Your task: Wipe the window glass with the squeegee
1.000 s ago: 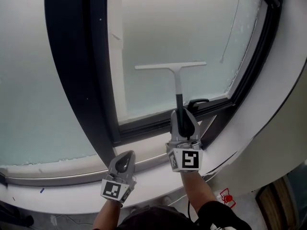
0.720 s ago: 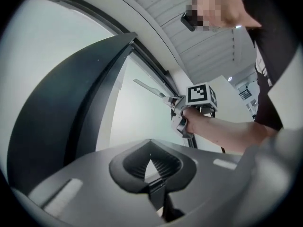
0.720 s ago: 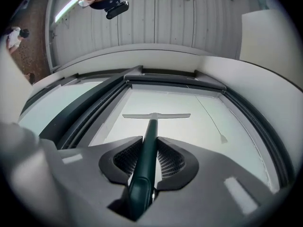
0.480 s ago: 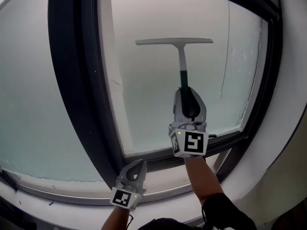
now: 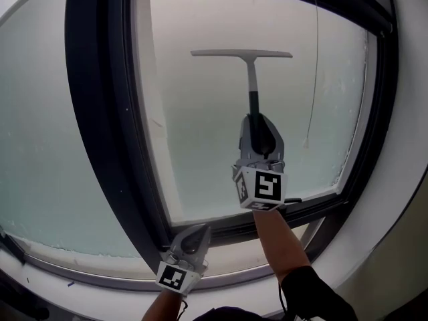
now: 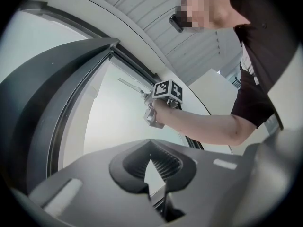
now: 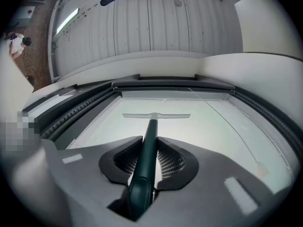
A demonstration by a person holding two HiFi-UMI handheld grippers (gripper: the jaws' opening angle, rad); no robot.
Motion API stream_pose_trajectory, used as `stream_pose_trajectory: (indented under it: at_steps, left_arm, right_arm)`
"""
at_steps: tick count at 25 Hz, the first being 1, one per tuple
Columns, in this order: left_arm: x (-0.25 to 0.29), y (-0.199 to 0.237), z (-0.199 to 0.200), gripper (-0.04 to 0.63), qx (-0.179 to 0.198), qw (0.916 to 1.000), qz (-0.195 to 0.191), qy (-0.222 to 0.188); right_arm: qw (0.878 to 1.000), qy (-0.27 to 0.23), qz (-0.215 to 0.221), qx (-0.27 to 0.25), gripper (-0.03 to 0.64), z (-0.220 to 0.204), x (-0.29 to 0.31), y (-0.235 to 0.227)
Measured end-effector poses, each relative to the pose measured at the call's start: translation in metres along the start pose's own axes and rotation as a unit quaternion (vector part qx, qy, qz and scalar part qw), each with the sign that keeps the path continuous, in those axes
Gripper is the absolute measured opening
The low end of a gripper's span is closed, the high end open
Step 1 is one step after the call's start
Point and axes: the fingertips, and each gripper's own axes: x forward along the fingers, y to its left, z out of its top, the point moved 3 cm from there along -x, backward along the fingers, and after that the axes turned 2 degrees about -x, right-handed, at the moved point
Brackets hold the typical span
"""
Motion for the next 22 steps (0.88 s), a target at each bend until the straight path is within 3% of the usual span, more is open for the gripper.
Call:
stream_pose_trajectory:
  at_steps: [11, 22]
  left_arm:
    - [-0.002, -0.004, -0.009, -0.002, -0.034, 0.999, -0.025, 0.012]
    - [-0.008, -0.003, -0.013, -0.002, -0.045, 0.9987, -0.016, 0.017]
  right_arm:
    - [1.0, 0.013, 0.002, 0.002, 0.096, -0.008, -0.012, 0.003]
    - [1.0, 0.031, 0.001, 0.005, 0.095, -0.017, -0.033, 0.004]
